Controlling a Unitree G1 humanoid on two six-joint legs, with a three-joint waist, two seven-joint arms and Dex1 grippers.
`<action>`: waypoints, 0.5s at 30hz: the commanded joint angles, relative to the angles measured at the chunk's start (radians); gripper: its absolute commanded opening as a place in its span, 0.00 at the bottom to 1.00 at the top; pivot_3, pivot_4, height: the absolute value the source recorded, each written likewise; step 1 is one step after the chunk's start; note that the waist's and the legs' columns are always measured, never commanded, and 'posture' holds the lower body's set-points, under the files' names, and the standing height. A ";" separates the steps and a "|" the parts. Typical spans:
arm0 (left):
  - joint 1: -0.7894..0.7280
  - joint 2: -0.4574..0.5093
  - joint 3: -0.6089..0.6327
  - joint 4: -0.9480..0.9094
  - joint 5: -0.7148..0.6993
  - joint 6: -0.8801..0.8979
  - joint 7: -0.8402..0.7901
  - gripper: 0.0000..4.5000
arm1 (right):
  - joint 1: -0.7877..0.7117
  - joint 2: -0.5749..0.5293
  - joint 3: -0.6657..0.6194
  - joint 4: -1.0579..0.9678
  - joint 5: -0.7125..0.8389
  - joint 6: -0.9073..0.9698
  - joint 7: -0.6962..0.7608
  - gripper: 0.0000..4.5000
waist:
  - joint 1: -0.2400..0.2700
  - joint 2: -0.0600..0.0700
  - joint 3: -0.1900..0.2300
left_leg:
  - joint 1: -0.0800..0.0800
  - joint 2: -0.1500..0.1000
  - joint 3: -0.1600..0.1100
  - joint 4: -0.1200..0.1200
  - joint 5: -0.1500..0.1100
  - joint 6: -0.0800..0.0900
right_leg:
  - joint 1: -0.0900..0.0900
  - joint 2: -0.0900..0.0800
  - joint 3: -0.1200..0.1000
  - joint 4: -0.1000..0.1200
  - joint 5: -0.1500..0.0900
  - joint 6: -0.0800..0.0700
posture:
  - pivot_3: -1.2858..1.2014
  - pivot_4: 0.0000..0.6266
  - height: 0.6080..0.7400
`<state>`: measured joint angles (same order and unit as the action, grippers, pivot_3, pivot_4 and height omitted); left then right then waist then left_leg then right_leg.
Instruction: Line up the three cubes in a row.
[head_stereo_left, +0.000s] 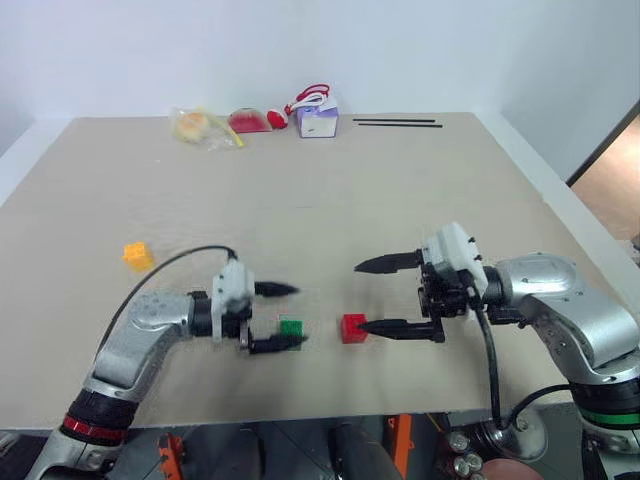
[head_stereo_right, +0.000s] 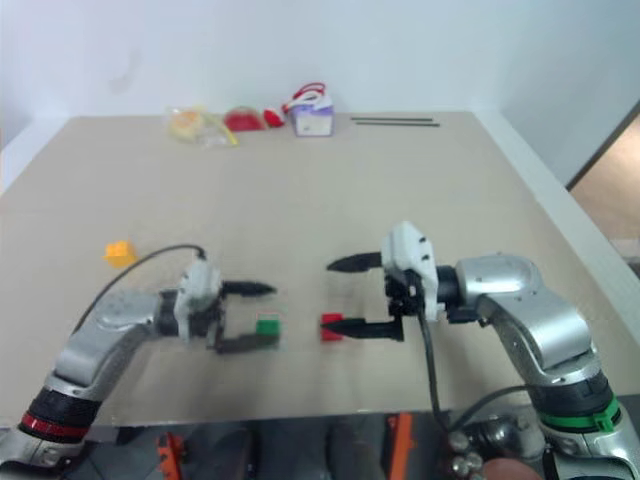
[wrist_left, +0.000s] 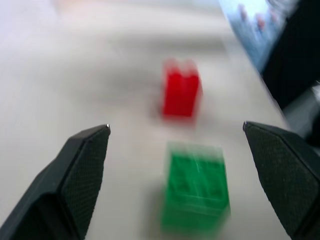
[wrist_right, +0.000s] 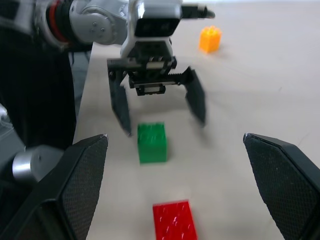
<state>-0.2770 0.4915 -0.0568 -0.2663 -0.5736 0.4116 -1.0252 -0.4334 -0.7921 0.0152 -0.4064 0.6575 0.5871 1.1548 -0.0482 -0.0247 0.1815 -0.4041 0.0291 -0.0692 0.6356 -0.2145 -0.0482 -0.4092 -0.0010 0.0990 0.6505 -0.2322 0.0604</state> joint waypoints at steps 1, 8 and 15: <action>0.016 -0.063 0.099 -0.161 -0.136 0.135 0.225 0.98 | -0.032 0.017 -0.050 -0.023 0.072 0.033 -0.025 1.00 | 0.000 0.000 0.000 | 0.000 0.000 0.000 0.000 0.000 0.000 | 0.000 0.000 0.000 0.000 0.000 0.000 | 0.52 0.24 1.00; -0.001 -0.292 0.175 -0.152 0.197 0.058 0.850 0.98 | -0.085 0.059 0.004 0.041 0.004 -0.010 -0.043 1.00 | 0.002 0.000 0.000 | 0.001 -0.001 -0.001 0.002 0.001 0.000 | 0.002 0.000 0.000 0.000 0.003 0.000 | 0.52 0.24 1.00; 0.004 -0.353 0.225 -0.082 0.401 0.031 1.108 0.98 | -0.167 0.107 0.064 0.132 -0.058 -0.063 -0.012 1.00 | 0.003 -0.001 0.000 | 0.002 -0.001 -0.001 0.002 0.002 0.000 | 0.002 0.001 0.001 0.000 0.005 0.000 | 0.52 0.24 1.00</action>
<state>-0.2645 0.1266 0.1299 -0.3532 -0.2198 0.4730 0.0357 -0.5719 -0.6879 0.0829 -0.2793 0.6044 0.5508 1.1293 -0.0456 -0.0253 0.1814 -0.4024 0.0278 -0.0699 0.6376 -0.2124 -0.0480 -0.4075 0.0002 0.1002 0.6503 -0.2272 0.0602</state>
